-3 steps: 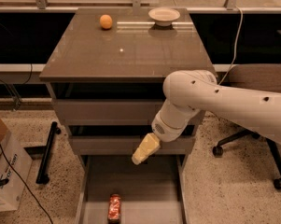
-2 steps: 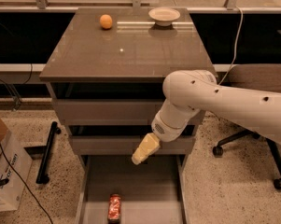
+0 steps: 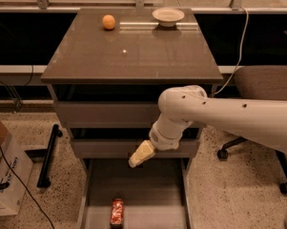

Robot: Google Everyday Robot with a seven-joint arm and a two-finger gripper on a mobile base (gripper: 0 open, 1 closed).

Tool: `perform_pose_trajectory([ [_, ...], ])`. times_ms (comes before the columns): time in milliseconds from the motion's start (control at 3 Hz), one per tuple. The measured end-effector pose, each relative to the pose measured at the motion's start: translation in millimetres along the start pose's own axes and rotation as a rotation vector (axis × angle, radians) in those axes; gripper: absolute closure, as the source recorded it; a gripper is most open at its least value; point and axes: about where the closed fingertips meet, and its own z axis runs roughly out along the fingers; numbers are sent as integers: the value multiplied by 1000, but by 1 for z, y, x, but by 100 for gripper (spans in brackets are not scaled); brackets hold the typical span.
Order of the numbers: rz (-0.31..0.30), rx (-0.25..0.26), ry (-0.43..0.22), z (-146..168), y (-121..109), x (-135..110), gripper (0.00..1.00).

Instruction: Pick coke can from bottom drawer and place on counter

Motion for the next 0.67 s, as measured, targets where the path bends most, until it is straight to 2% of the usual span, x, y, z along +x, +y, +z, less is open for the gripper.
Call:
perform_pose_trajectory([
  [667, 191, -49, 31, 83, -16, -13, 0],
])
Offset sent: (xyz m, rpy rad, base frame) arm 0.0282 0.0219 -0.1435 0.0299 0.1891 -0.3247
